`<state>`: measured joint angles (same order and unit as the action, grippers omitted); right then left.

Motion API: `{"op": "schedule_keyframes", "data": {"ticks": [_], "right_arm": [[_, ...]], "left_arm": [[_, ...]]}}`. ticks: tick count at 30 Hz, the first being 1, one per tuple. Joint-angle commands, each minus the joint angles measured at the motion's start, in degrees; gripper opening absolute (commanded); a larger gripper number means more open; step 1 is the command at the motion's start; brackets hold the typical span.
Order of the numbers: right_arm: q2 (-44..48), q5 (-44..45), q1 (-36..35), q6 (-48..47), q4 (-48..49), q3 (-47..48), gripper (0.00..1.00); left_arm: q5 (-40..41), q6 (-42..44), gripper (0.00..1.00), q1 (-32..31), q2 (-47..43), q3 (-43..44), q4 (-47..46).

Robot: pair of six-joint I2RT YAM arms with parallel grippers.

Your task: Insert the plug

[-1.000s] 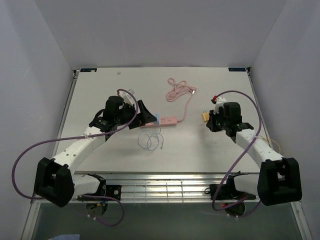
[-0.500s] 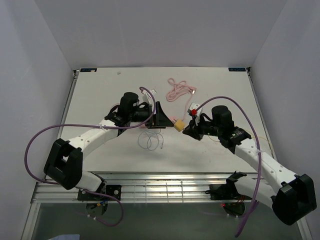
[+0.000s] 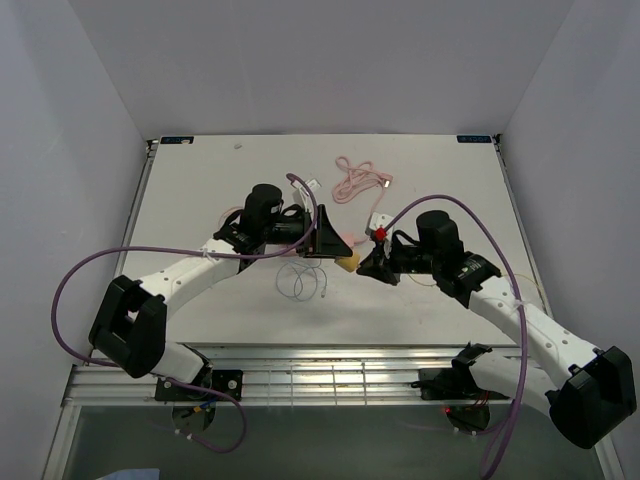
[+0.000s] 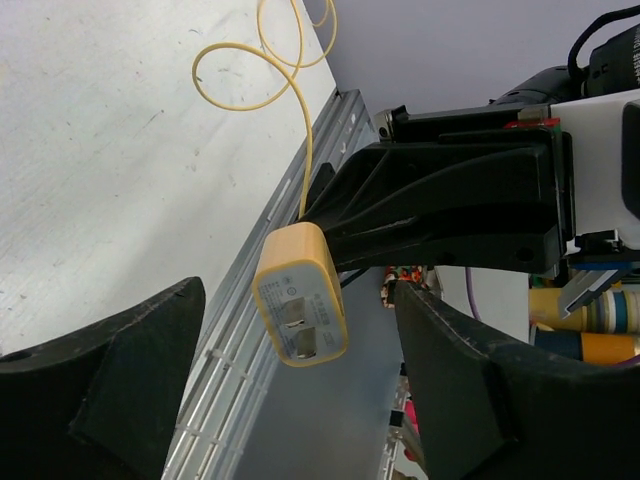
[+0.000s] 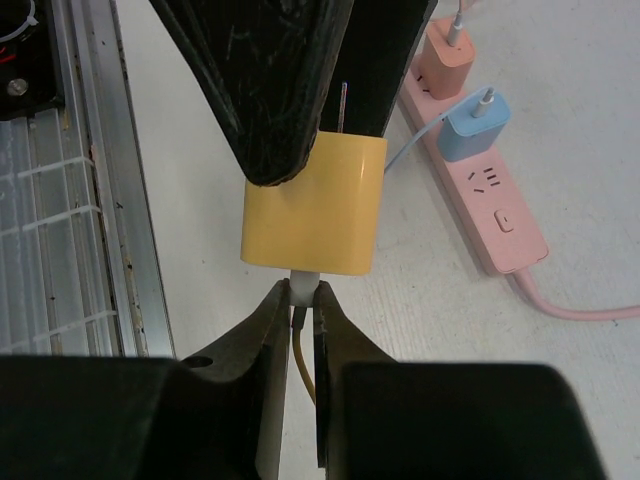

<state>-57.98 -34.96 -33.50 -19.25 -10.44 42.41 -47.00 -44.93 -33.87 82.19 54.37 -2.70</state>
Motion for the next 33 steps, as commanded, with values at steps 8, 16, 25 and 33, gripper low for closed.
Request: {"op": "schedule_keyframes", "data": {"ticks": [8, 16, 25, 33], "right_arm": [[1.4, -1.7, -0.4, -1.1, 1.4, 3.5, 0.08], [1.2, 0.4, -0.4, -0.4, 1.8, 3.9, 0.08], [0.8, 4.3, -0.5, 4.7, -0.1, 6.3, 0.88], [7.8, 5.6, -0.4, 21.8, 2.2, 8.7, 0.90]], "left_arm": [[-1.8, -1.3, 0.60, -1.6, -1.4, -0.3, -3.2], [-1.2, -1.9, 0.17, -2.4, -1.9, -1.1, -4.4], [5.3, -2.7, 0.00, -2.7, -3.9, -2.2, -4.9], [17.7, -2.9, 0.00, -2.7, -5.6, -1.6, -5.7]]}}
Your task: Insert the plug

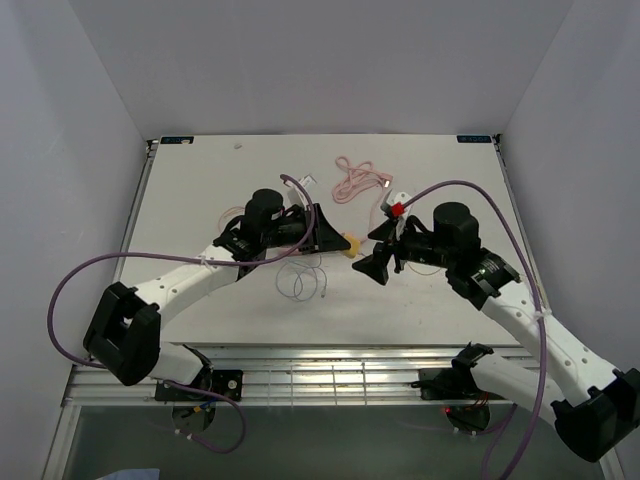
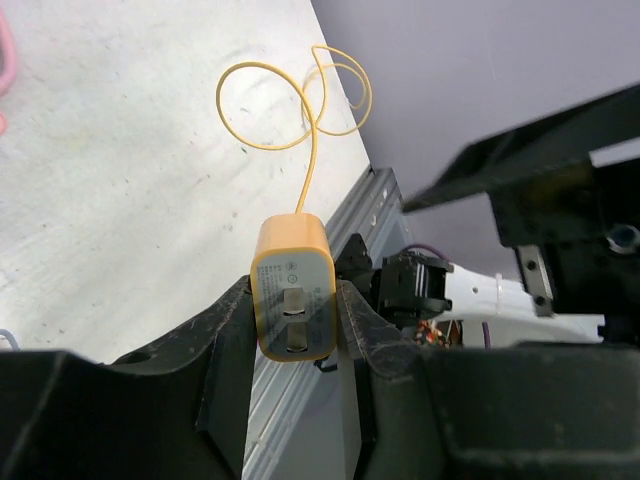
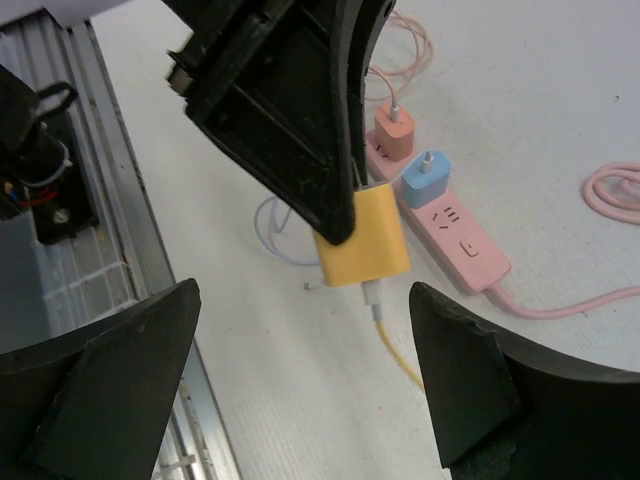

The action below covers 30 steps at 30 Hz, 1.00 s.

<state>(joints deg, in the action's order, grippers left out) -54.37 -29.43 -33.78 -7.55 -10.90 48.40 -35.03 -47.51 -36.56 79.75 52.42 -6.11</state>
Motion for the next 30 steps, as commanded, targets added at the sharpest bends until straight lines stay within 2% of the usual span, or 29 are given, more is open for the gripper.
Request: {"op": "schedule_keyframes", "data": {"ticks": [1, 2, 5, 6, 12, 13, 19, 23, 30], "right_arm": [[5.2, -0.3, -0.2, 13.1, 4.4, 1.6, 0.90], [7.2, -1.1, -0.2, 18.7, 8.2, 0.2, 0.90], [9.9, -3.2, -0.2, 28.3, 15.3, -6.6, 0.90], [11.2, -3.3, -0.1, 30.9, 20.3, -10.4, 0.90], [12.4, 0.3, -0.2, 46.7, 33.4, -19.9, 0.90], [12.3, 0.3, -0.2, 48.1, 38.2, -21.8, 0.90], [9.5, 3.6, -0.2, 53.6, 50.9, -24.4, 0.92], [5.7, 4.5, -0.2, 58.5, 65.4, -26.4, 0.92], [1.8, 10.2, -1.2, 62.3, 74.0, -25.6, 0.90]], "left_arm": [[6.8, -0.4, 0.00, 0.0, -3.3, 0.6, -2.5], [7.0, -0.5, 0.00, 0.0, -3.4, 1.1, -3.3], [7.3, -0.8, 0.00, 0.0, -4.0, 1.9, -4.8], [7.1, -1.0, 0.00, 0.0, -4.8, 2.0, -5.4], [8.5, -1.5, 0.00, 0.0, -9.0, 0.9, -8.7], [8.7, -1.7, 0.00, 0.0, -9.5, 0.8, -8.7], [8.4, -3.6, 0.00, -0.7, -12.8, -0.7, -11.3], [9.6, -3.8, 0.00, -1.6, -14.0, -1.7, -12.3], [11.9, -3.9, 0.00, -3.5, -14.9, -2.3, -13.8]]}}
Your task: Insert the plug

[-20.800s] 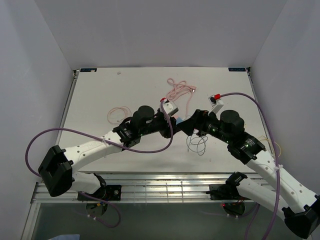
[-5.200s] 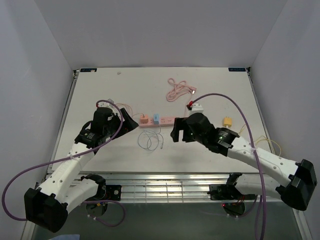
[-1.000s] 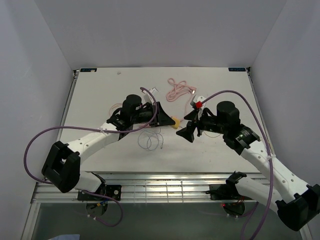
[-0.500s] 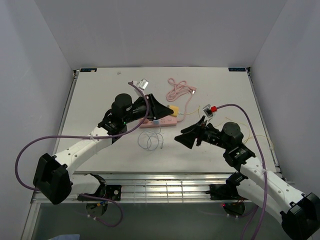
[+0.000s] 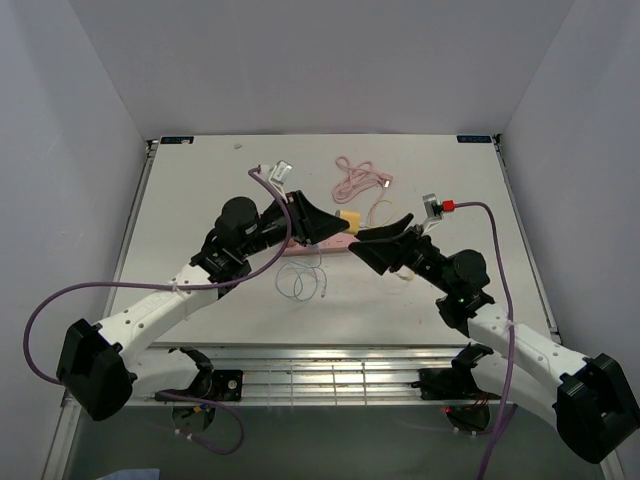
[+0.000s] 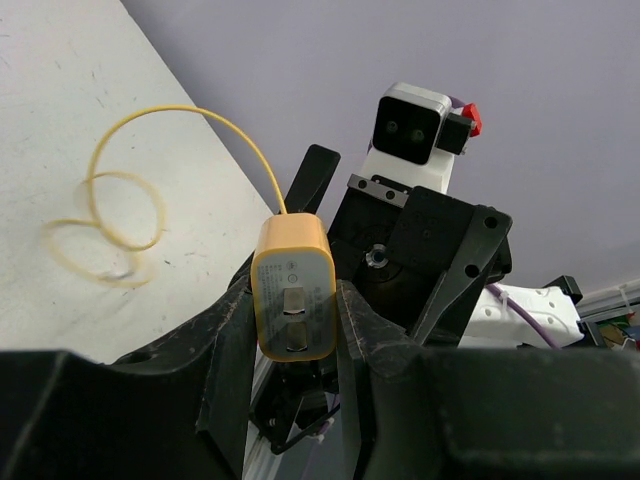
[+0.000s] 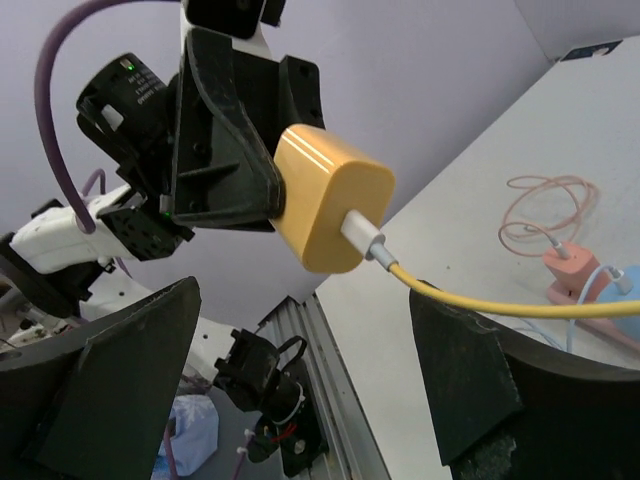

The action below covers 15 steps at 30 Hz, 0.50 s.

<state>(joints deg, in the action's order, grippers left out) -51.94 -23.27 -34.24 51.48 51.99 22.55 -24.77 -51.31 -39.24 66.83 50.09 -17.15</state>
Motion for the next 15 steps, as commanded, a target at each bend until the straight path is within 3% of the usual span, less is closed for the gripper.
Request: {"op": "schedule_keyframes", "data": {"ticks": [1, 11, 15], "right_arm": [[-0.7, 4.9, -0.7, 3.7, 11.9, 0.0, 0.90], [-2.5, 10.2, -2.1, 4.4, 14.9, 1.7, 1.00], [-4.8, 9.3, -2.6, 6.2, 17.0, 2.6, 0.89]], "left_arm": [[1.7, 0.2, 0.00, -1.2, -2.1, 0.0, -2.8], [3.6, 0.5, 0.00, -2.3, -3.8, -1.5, -3.7], [4.5, 0.4, 0.00, -2.9, -3.8, -1.8, -4.0]]}}
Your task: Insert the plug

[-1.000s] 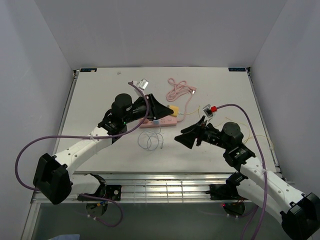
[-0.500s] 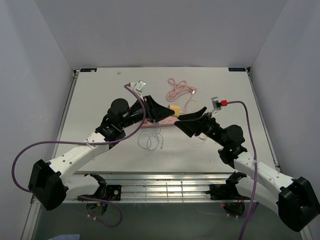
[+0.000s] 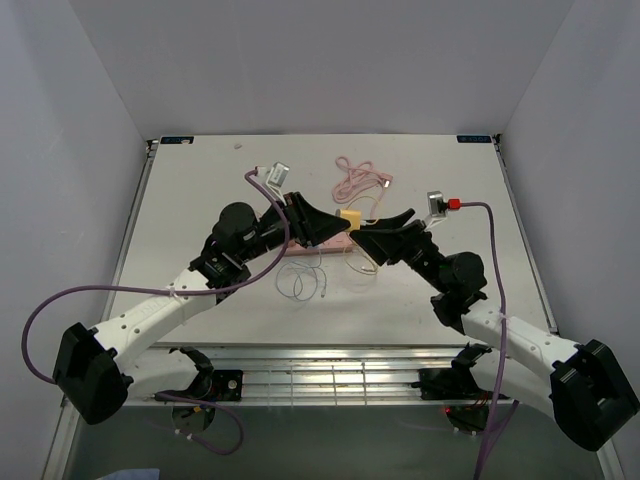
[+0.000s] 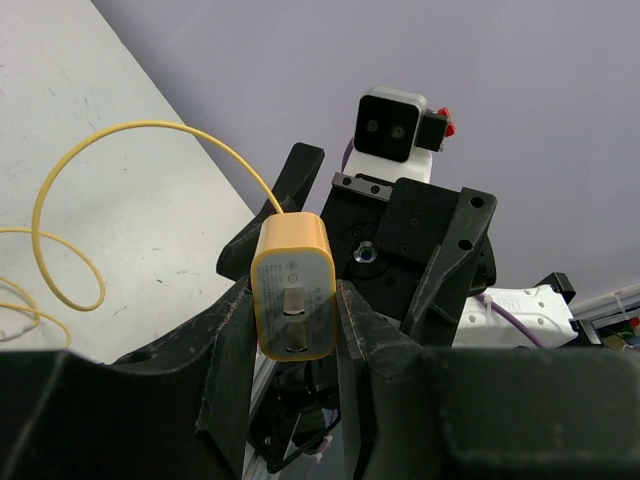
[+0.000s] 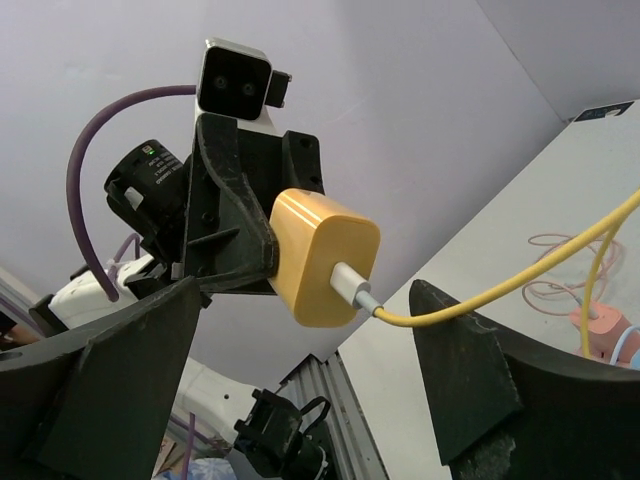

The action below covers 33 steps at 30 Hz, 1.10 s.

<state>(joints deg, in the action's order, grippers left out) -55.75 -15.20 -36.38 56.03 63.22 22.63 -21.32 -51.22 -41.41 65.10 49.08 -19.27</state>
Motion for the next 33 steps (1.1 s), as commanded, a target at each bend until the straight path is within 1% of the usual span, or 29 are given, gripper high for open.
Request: {"op": "schedule_keyframes", "data": {"ticks": [1, 2, 5, 6, 8, 9, 10, 12, 17, 25, 32, 33], "right_arm": [[-1.6, 1.1, -0.5, 1.9, 6.2, 2.6, 0.89], [-2.3, 0.6, -0.8, 2.1, 6.7, 2.8, 0.89], [-3.2, 1.1, -1.3, 2.8, 8.6, 2.8, 0.80], [-3.3, 1.4, -1.4, 3.2, 9.6, 2.7, 0.75], [-3.5, 2.1, -1.7, 3.3, 10.3, 2.4, 0.72], [-3.5, 2.4, -1.8, 3.4, 10.3, 2.4, 0.68], [-3.6, 2.5, -1.9, 3.2, 10.5, 2.4, 0.66], [-3.6, 3.2, -2.2, 3.2, 10.8, 2.4, 0.64], [-3.4, 4.9, -2.3, 4.4, 13.8, 1.2, 0.62], [-3.8, 6.9, -2.3, 7.2, 13.7, 1.4, 0.57], [-3.7, 7.3, -2.3, 7.5, 12.8, 2.1, 0.45], [-3.8, 7.0, -2.3, 7.5, 12.4, 2.2, 0.42]], "left_arm": [[0.9, 0.4, 0.00, -1.0, -2.1, -0.8, -2.1], [1.0, 0.5, 0.00, -1.0, -2.0, -0.8, -2.2], [1.3, 0.5, 0.00, -1.3, -2.1, -0.9, -2.3], [1.5, 0.5, 0.00, -1.4, -2.2, -1.2, -2.3], [1.8, 0.5, 0.00, -1.4, -2.3, -1.4, -2.3], [1.7, 0.5, 0.00, -1.6, -2.3, -1.4, -2.3], [1.7, 0.4, 0.00, -1.6, -2.3, -1.5, -2.3], [2.0, 0.2, 0.00, -1.6, -2.3, -1.7, -2.3], [2.9, -0.2, 0.00, -1.7, -2.9, -2.5, -2.4], [3.5, -1.0, 0.00, -2.0, -3.3, -3.6, -3.8], [4.8, -1.4, 0.00, -2.4, -3.3, -5.0, -5.8], [5.1, -1.4, 0.00, -2.5, -3.2, -5.0, -5.8]]}}
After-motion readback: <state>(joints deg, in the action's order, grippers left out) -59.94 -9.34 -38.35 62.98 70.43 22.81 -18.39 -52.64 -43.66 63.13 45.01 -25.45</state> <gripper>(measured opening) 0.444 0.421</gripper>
